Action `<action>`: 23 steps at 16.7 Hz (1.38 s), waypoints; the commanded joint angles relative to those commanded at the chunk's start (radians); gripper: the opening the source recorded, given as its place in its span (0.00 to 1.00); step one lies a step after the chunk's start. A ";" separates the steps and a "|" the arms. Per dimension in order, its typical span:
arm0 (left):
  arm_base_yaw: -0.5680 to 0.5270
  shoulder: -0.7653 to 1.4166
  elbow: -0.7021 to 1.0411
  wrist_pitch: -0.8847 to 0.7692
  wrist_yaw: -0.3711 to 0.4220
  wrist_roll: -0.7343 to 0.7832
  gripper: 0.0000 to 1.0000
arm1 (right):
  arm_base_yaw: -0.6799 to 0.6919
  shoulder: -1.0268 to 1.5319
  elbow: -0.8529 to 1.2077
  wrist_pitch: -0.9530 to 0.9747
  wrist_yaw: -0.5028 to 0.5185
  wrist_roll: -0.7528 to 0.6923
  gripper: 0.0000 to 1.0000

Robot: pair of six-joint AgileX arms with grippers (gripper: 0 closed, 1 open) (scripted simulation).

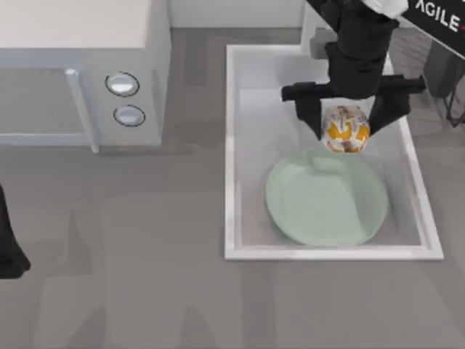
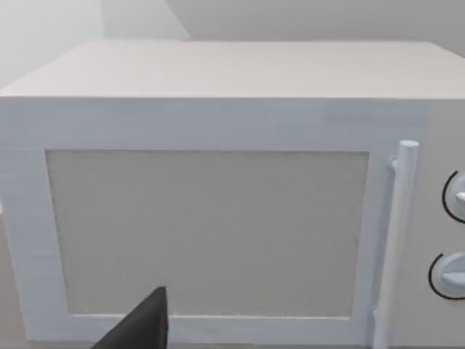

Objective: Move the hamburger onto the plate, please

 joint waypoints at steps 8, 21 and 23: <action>0.000 0.000 0.000 0.000 0.000 0.000 1.00 | -0.004 -0.002 -0.013 0.017 -0.001 0.015 0.00; 0.000 0.000 0.000 0.000 0.000 0.000 1.00 | 0.000 0.006 -0.165 0.175 0.001 0.014 0.23; 0.000 0.000 0.000 0.000 0.000 0.000 1.00 | 0.000 0.006 -0.165 0.175 0.001 0.014 0.38</action>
